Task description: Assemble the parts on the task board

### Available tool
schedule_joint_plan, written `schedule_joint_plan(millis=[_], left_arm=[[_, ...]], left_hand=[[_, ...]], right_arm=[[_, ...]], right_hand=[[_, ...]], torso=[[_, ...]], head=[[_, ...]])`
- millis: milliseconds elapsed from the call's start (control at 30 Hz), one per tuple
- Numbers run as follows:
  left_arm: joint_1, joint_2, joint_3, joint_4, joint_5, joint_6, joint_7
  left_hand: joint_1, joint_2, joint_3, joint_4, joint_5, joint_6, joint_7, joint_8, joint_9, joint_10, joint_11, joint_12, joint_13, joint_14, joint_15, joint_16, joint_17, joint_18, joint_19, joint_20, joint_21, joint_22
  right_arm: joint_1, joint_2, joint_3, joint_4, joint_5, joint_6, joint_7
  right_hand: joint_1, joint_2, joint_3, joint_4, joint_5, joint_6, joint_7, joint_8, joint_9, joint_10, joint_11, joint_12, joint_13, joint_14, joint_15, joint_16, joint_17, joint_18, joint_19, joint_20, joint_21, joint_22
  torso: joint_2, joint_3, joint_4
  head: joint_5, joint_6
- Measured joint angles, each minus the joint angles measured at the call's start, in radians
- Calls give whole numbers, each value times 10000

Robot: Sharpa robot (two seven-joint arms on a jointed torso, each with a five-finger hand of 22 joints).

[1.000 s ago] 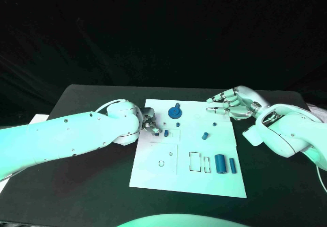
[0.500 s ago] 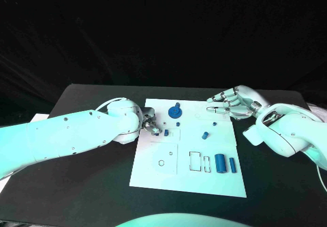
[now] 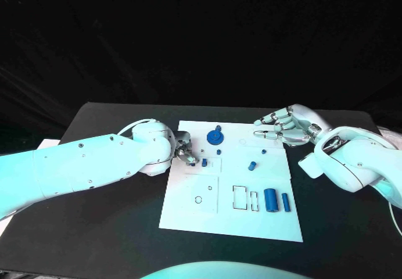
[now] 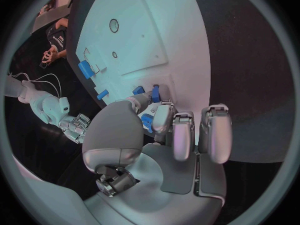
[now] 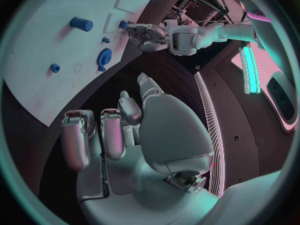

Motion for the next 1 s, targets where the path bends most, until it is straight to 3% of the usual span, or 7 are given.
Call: schedule_joint_plan(millis=[233,367,567,1000], left_arm=[[6,35,6,-59,38,30,-2],[8,42,7,-118,51,47,-2],[8,49,6,-181,52,65,-11],[10,71,5,-240,51,103,-17]], left_hand=[[-114,95,-156,-156,-12,18,-14,24,15,35,35,0,17,0,0,0,8,0,0,0,0,0],[-378,-167,-472,-91,-7,129,-123,75,-41,36,34,0,18,0,0,0,8,0,0,0,0,-1],[-589,-378,-828,162,-29,158,-153,121,-91,74,-4,0,32,0,0,0,7,0,0,0,0,-1],[-674,-464,-1168,394,-29,162,-156,96,-150,74,-4,41,69,0,0,0,6,1,0,0,0,-2]], right_arm=[[0,1,0,-1,0,0,2],[0,0,0,-1,0,-1,3],[0,-15,0,4,1,-2,4],[0,-27,0,11,2,-7,2]], right_hand=[[0,0,0,0,34,0,0,0,-1,0,0,0,0,0,0,0,1,1,0,0,0,0],[0,0,0,0,34,0,0,0,-1,0,0,0,0,0,0,-8,0,1,0,0,0,0],[0,0,0,0,34,0,0,0,-2,0,0,0,-14,0,0,-40,-1,0,0,0,0,-1],[-40,40,1,-1,34,0,0,0,-4,-29,-29,0,-23,0,0,-40,-2,0,0,0,0,-2]], torso=[[0,3,0],[0,4,0],[0,4,-2],[-5,9,2]], head=[[-19,-9],[-27,-13],[-34,-15],[-41,-28]])
